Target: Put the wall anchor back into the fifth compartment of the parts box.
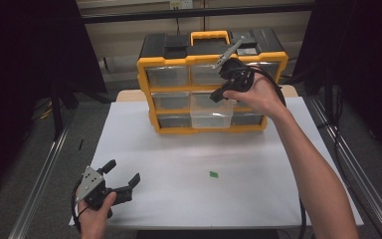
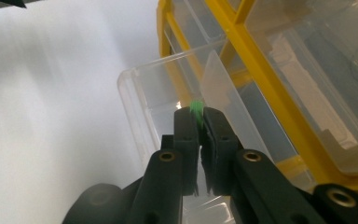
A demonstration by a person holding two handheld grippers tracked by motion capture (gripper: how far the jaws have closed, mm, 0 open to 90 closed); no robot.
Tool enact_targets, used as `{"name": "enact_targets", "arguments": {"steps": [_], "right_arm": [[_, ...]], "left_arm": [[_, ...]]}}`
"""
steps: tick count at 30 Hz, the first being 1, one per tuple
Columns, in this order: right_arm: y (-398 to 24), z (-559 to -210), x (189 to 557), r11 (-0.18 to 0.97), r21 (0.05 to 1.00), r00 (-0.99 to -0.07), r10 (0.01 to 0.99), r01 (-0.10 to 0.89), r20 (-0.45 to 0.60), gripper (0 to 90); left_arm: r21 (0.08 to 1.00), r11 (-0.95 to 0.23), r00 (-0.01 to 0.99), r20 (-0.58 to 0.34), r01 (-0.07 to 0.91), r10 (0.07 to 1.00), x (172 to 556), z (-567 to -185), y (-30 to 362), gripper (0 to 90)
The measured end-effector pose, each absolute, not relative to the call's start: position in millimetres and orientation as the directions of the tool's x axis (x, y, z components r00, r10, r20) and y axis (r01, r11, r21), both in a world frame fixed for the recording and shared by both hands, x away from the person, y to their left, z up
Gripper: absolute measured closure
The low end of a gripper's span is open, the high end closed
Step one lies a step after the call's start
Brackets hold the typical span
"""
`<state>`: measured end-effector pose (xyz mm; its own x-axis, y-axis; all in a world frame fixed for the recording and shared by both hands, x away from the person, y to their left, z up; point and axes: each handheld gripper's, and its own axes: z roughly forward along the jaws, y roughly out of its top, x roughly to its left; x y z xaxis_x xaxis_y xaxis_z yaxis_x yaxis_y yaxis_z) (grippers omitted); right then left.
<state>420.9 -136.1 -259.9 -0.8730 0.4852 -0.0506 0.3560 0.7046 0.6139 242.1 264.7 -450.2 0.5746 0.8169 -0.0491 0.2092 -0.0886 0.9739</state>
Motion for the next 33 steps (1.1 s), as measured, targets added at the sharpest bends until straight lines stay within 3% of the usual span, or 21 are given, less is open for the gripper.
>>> {"name": "enact_targets", "arguments": {"steps": [12, 21, 22, 23, 26, 27, 33], "right_arm": [[-125.1, -268.7, 431.6, 0.782, 0.48, -0.87, 0.487, 0.398, -0.071, 84.8], [-125.0, -277.0, 436.2, 0.795, 0.459, -0.876, 0.478, 0.397, -0.069, 84.2], [-124.7, -277.0, 436.2, 0.787, 0.467, -0.872, 0.485, 0.403, -0.067, 78.4], [-124.7, -277.0, 436.2, 0.787, 0.467, -0.872, 0.485, 0.403, -0.067, 78.4], [-125.8, -276.7, 436.4, 0.767, 0.488, -0.858, 0.509, 0.416, -0.068, 60.1], [-125.8, -276.7, 436.4, 0.767, 0.488, -0.858, 0.509, 0.416, -0.068, 60.1], [-133.7, -269.1, 434.0, 0.685, 0.596, -0.838, 0.545, 0.42, -0.036, 22.2]], "left_arm": [[0.973, -0.088, 0.58, -0.054, 0.213, 0.813, 243.6, -451.1, 264.9, 3.5], [0.972, -0.091, 0.574, -0.051, 0.215, 0.817, 243.5, -451.3, 265.8, 3.4], [0.973, -0.09, 0.576, -0.051, 0.214, 0.816, 243.5, -451.2, 265.8, 3.4], [0.973, -0.09, 0.576, -0.051, 0.214, 0.816, 243.5, -451.2, 265.8, 3.4], [0.973, -0.087, 0.571, -0.053, 0.216, 0.819, 243.3, -451.0, 265.7, 3.4], [0.973, -0.085, 0.572, -0.054, 0.215, 0.818, 243.4, -451.1, 265.8, 3.4], [0.972, -0.086, 0.568, -0.055, 0.219, 0.822, 243.3, -451.3, 265.7, 3.4]]}}
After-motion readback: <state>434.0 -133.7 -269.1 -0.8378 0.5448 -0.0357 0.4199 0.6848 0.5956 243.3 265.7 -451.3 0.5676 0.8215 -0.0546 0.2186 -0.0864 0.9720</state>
